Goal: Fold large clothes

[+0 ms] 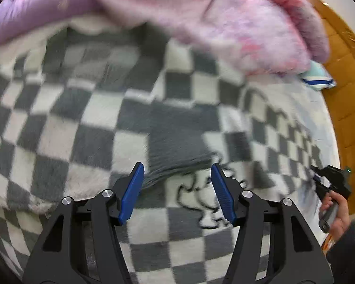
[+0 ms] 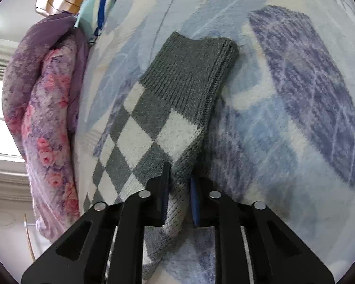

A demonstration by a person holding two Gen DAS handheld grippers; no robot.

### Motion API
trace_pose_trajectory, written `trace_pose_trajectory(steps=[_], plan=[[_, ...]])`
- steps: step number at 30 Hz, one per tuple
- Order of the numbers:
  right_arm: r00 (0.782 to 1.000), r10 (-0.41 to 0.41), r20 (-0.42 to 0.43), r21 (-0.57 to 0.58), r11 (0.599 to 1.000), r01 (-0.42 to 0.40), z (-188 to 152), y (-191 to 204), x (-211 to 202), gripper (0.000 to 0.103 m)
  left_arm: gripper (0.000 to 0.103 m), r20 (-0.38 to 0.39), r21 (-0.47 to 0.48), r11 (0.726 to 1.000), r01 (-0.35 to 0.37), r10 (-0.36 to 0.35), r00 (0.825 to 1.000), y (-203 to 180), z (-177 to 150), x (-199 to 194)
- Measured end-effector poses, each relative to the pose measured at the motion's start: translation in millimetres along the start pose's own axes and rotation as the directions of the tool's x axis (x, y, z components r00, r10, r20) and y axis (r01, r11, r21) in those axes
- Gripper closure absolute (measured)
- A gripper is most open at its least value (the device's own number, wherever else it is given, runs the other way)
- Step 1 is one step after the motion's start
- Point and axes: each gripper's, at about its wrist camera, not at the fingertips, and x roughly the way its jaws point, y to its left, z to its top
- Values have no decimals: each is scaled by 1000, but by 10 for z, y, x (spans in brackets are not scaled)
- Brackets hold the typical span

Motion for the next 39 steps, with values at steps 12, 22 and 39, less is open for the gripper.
trace_pose_trajectory(steps=[12, 22, 39], plan=[[986, 95, 138, -337, 941, -43, -309, 1013, -593, 92, 51, -64, 96, 992, -82, 88, 994, 9, 26, 285], [976, 210, 56, -739, 666, -101, -1689, 2376, -966, 92, 46, 33, -37, 999, 21, -20, 999, 493, 58, -685], [897, -87, -432, -851, 368, -375, -5186, 3248, 325, 84, 45, 93, -309, 945, -108, 144, 985, 2274, -312, -1603]])
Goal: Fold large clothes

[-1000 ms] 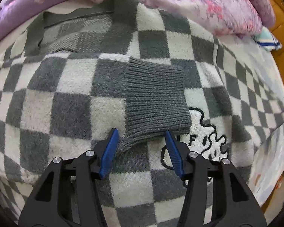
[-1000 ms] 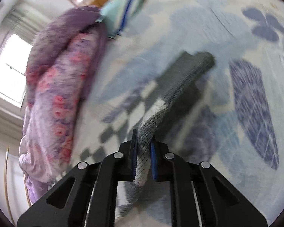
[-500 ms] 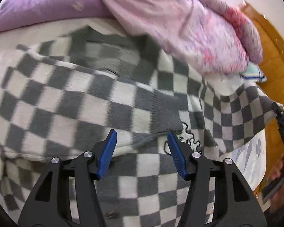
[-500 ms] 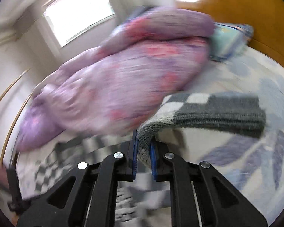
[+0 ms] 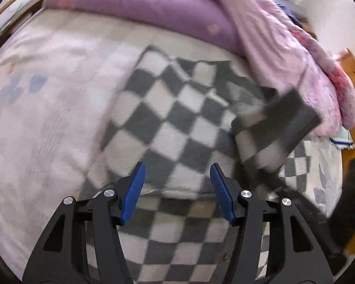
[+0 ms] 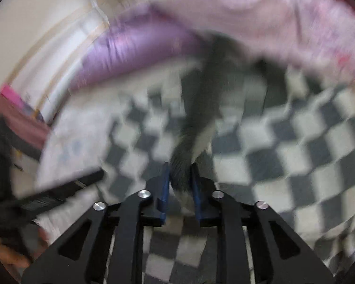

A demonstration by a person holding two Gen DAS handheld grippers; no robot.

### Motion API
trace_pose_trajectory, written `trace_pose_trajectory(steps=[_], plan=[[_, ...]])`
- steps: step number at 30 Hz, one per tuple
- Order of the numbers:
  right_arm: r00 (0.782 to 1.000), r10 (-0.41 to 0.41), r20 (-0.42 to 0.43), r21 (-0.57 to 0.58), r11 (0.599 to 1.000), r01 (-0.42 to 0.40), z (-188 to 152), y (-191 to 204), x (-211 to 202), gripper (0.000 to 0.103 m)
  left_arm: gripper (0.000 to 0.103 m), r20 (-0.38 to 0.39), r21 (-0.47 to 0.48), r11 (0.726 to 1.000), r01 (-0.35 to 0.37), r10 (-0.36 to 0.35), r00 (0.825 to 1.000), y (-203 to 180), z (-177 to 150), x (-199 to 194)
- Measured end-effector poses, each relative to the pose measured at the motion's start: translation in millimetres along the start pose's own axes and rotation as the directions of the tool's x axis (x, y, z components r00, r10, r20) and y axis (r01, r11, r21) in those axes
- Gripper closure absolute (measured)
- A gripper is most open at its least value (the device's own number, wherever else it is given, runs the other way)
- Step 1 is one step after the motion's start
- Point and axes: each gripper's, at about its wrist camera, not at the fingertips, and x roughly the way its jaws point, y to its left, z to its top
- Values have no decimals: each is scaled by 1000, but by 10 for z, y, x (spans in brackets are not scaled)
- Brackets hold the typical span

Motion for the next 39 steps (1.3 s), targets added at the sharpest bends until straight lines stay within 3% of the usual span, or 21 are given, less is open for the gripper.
trace_pose_trajectory(steps=[1, 4, 8, 11, 16, 18, 20, 22, 24, 27, 29, 31, 33, 36, 38, 39], plan=[[1000, 1, -13, 1, 1000, -1, -45, 28, 32, 81, 45, -11, -14, 1000, 5, -5, 1000, 56, -16, 20], [1000, 5, -15, -3, 1000, -5, -163, -3, -38, 58, 38, -33, -39, 999, 15, -16, 999, 123, -57, 95], [1000, 4, 18, 5, 1000, -4, -283, -248, -315, 57, 32, -49, -46, 998, 32, -35, 998, 48, -87, 214], [999, -17, 41, 48, 999, 15, -341, -588, -534, 57, 32, -96, -121, 989, 83, -94, 991, 113, -81, 398], [987, -134, 85, 121, 985, 123, -388, -1281, -907, 57, 32, -121, -264, 952, 153, -190, 974, 175, -115, 642], [983, -160, 90, 158, 977, 145, -387, -1504, -986, 56, 32, -113, -288, 946, 147, -186, 976, 168, -105, 689], [975, -197, 100, 204, 963, 173, -389, -1736, -1068, 56, 44, -95, -301, 944, 138, -173, 980, 174, -77, 719], [974, -205, 95, 243, 954, 177, -379, -1893, -1098, 56, 91, -100, -274, 959, 73, -103, 990, 170, -33, 748], [972, -214, 92, 296, 938, 179, -368, -2044, -1109, 56, 92, -94, -245, 968, 59, -84, 992, 165, 10, 738], [976, -195, 94, 335, 930, 153, -333, -2167, -1130, 56, 93, -9, -158, 987, 10, -11, 1000, 121, 95, 511], [979, -183, 91, 343, 929, 141, -294, -2194, -1118, 56, 93, 29, -127, 992, 16, -13, 1000, 137, 158, 360], [980, -174, 94, 339, 931, 133, -255, -2210, -1124, 57, 93, 73, -74, 996, -50, 55, 996, 118, 168, 264], [983, -150, 102, 329, 938, 109, -193, -2192, -1092, 66, 93, 55, -62, 996, -64, 68, 996, 156, 156, 276], [991, -105, 87, 304, 950, 74, -112, -2154, -951, 91, 93, -4, -73, 992, -99, 99, 995, 232, 79, 475], [994, -111, 10, 297, 949, 103, -72, -2171, -712, 96, 93, -22, -73, 990, -121, 119, 993, 274, 21, 559], [988, -151, -29, 302, 941, 153, -74, -2213, -603, 100, 93, -28, -65, 989, -133, 132, 991, 279, 3, 603]])
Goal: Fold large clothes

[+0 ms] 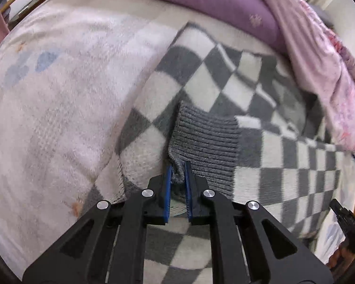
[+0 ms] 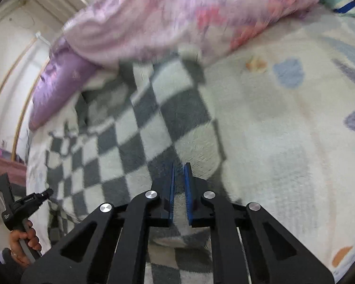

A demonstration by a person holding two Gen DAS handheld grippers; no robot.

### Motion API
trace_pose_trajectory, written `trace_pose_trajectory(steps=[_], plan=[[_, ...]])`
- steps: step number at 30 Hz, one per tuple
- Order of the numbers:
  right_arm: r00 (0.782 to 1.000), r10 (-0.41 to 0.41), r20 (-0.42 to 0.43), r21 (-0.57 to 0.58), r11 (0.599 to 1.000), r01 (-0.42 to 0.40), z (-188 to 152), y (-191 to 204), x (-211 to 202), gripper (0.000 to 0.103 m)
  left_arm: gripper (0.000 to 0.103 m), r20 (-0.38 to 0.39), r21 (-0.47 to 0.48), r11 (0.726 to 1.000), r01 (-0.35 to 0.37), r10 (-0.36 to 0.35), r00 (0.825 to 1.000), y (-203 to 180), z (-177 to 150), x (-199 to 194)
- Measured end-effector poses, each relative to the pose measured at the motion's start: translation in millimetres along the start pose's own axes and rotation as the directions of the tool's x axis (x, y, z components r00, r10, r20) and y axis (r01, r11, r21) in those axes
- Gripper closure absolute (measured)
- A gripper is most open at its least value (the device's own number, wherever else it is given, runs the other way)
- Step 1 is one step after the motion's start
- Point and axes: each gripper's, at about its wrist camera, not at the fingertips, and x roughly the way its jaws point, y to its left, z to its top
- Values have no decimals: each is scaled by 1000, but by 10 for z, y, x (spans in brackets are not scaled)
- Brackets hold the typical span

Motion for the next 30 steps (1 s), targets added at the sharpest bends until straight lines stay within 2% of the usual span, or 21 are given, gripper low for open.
trace_pose_trajectory(steps=[1, 2, 7, 10, 13, 15, 18, 19, 22, 23, 25, 26, 27, 28, 30], plan=[[999, -40, -37, 15, 999, 40, -2, -64, 161, 103, 93, -3, 4, 1000, -5, 5, 1000, 1, -4, 28], [998, -36, -52, 35, 999, 38, -6, -115, 253, 103, 93, -5, 8, 1000, -9, 9, 1000, -8, -10, 58], [995, -77, -69, 21, 997, 79, 46, -18, 279, 103, 91, -29, 52, 999, -7, 8, 1000, -43, 26, 77], [998, -14, -64, 27, 1000, 16, 107, 47, 125, 96, 89, -38, 70, 996, 53, -51, 998, -7, 104, -76], [998, 60, 24, 16, 998, -60, 301, 125, -125, 94, 87, 9, 105, 992, 66, -67, 998, 2, 315, -246], [995, 80, 52, 13, 997, -81, 467, 141, -145, 94, 82, 25, 110, 992, 67, -70, 997, 27, 495, -264], [993, 83, 83, -23, 996, -81, 786, 206, -41, 94, 82, 34, 107, 992, 64, -68, 997, 38, 805, -167], [994, 69, 85, -25, 997, -67, 863, 201, 30, 94, 82, 37, 109, 992, 57, -61, 997, 27, 876, -131], [1000, 21, -9, 29, 999, -21, 1043, 77, 447, 101, 81, 8, 105, 994, 34, -35, 999, 0, 1160, 119], [998, 7, -61, 32, 999, -5, 1059, 39, 612, 103, 78, 2, 103, 994, 37, -38, 999, 11, 1219, 158], [997, -23, -78, -3, 1000, 23, 1095, 90, 657, 103, 65, -13, 55, 996, 75, -74, 997, 45, 1351, 258], [997, -21, -79, 0, 1000, 21, 1109, 120, 612, 102, 65, -14, 19, 994, 105, -105, 994, 74, 1400, 283], [998, 6, -61, 6, 1000, -5, 1143, 171, 532, 97, 62, -12, -3, 992, 124, -124, 992, 94, 1449, 300], [999, 39, -10, 6, 999, -39, 1191, 217, 382, 96, 57, -7, -16, 992, 124, -124, 992, 106, 1500, 314], [998, 40, 49, 24, 999, -42, 1286, 239, 231, 86, 53, -3, -12, 995, 101, -101, 995, 104, 1578, 345]])
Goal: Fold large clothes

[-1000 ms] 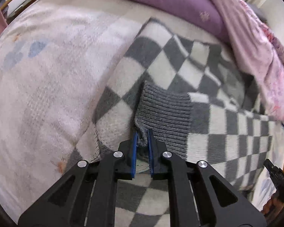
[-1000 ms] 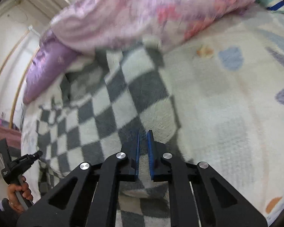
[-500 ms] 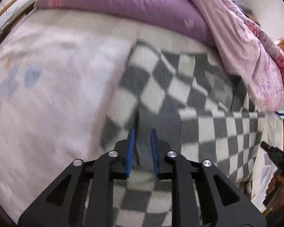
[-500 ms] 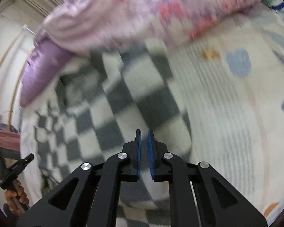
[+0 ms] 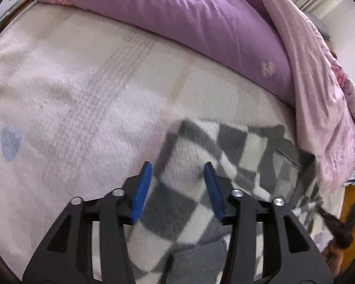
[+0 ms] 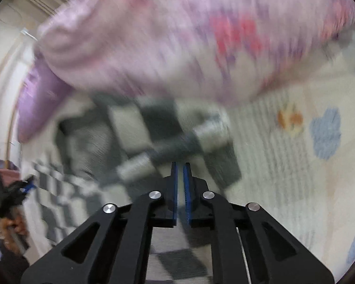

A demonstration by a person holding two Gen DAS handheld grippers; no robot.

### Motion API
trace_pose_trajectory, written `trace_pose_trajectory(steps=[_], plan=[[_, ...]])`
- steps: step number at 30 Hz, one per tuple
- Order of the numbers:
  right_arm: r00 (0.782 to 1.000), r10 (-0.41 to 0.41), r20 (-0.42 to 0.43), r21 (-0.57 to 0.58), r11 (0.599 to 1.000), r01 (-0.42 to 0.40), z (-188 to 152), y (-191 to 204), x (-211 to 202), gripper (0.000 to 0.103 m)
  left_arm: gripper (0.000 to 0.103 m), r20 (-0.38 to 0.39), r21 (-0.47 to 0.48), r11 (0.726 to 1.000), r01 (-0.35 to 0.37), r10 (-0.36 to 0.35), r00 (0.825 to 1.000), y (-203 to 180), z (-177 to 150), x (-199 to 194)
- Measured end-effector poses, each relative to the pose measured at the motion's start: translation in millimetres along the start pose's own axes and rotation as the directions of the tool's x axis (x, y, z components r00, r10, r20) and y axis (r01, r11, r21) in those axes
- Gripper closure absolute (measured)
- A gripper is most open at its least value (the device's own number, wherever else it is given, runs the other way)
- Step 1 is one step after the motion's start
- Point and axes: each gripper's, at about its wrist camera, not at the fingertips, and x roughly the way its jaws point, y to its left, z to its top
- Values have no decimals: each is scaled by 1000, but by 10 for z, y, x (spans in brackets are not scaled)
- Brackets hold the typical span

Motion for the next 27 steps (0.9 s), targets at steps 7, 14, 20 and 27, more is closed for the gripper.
trace_pose_trajectory(steps=[7, 14, 20, 27], plan=[[983, -174, -59, 30, 984, 176, 283, -71, 327, 52, 36, -39, 60, 994, -87, 89, 995, -109, 225, 316], [991, -82, -108, 51, 995, 88, 300, -160, 644, 75, 33, -87, 135, 967, -214, 227, 970, -215, 332, 614], [995, -98, -30, -32, 995, 97, 164, 37, 442, 85, 83, 11, 266, 938, -220, 225, 974, -520, 217, 435], [997, -13, 80, -71, 997, 18, -54, 256, -165, 87, 84, 129, 283, 948, -143, 110, 985, -575, 9, -267]])
